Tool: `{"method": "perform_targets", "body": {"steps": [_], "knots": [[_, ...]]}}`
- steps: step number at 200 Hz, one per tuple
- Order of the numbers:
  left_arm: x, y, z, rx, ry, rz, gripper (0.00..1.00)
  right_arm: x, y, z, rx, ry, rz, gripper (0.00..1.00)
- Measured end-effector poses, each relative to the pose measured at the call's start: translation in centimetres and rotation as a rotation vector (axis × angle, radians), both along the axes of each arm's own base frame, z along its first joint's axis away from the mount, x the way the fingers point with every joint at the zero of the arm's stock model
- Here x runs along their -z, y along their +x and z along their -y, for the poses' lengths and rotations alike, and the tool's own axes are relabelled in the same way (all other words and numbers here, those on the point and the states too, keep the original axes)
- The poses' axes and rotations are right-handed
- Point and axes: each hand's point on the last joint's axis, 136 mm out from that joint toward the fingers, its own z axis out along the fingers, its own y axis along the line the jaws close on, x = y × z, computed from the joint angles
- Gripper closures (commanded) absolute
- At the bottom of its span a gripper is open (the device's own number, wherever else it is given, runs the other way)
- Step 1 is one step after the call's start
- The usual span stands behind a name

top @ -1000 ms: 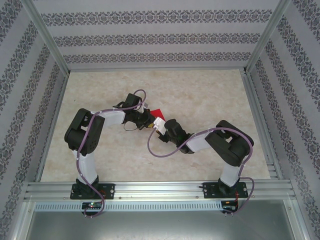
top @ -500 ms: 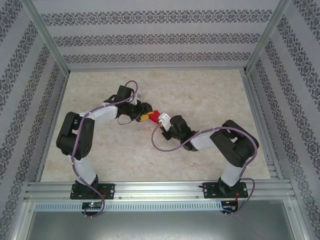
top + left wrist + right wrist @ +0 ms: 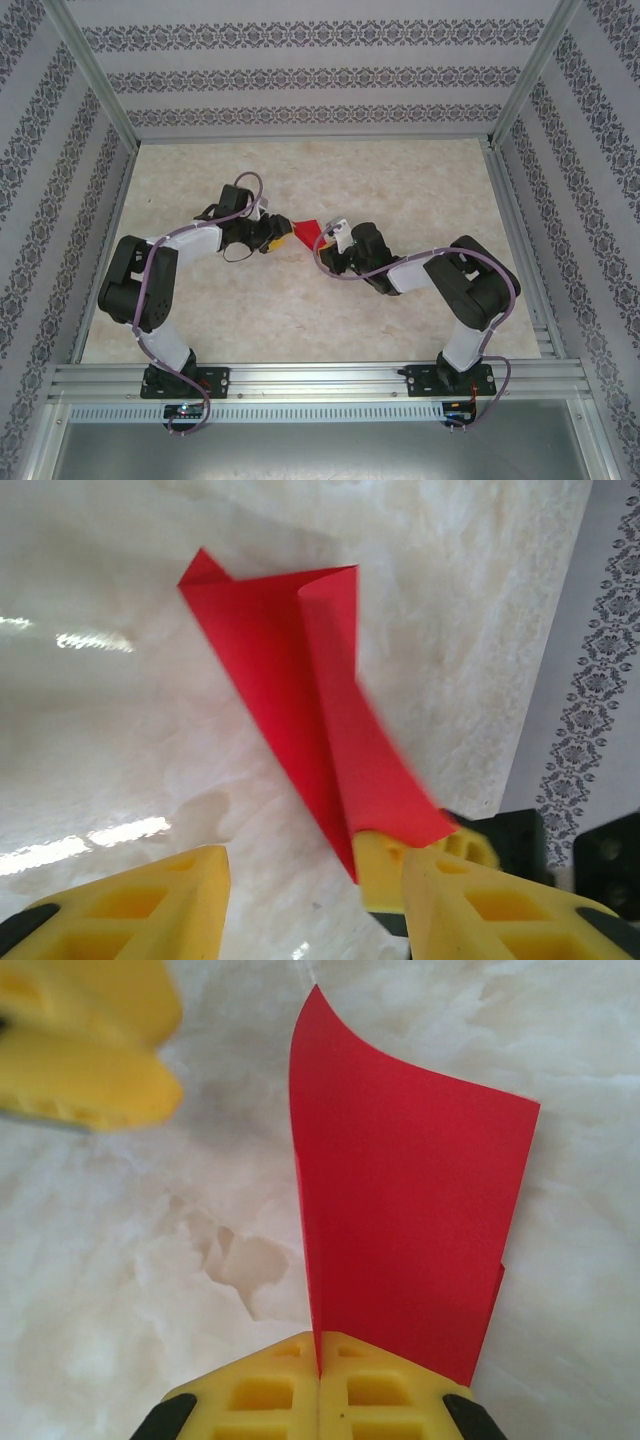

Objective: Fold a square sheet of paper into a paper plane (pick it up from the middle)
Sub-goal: Fold the wing for the fifth time at the center of the table.

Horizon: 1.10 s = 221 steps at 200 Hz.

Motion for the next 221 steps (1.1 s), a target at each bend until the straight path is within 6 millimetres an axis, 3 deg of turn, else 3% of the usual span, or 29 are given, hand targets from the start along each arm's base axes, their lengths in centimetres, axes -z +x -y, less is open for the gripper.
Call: {"method": "perform_targets", "body": {"steps": [29, 90, 129, 221], "knots": [[0.9, -0.5, 0.0, 0.003, -0.012, 0.017, 0.52, 0.1, 0.4, 0.3, 0.047, 0.086, -0.103, 1.0], [-0.2, 0.2, 0.7, 0.019, -0.043, 0.083, 0.55, 0.7, 0.5, 0.6, 0.096, 0.113, -0.21, 1.0], [0.1, 0.2, 2.1, 0.056, -0.055, 0.085, 0.59, 1.7, -0.1, 1.4, 0.117, 0.076, -0.265, 1.0], [1.5, -0.5, 5.3, 0.143, -0.078, 0.071, 0.65, 1.1, -0.2, 2.3, 0.105, 0.144, -0.355, 1.0]]}}
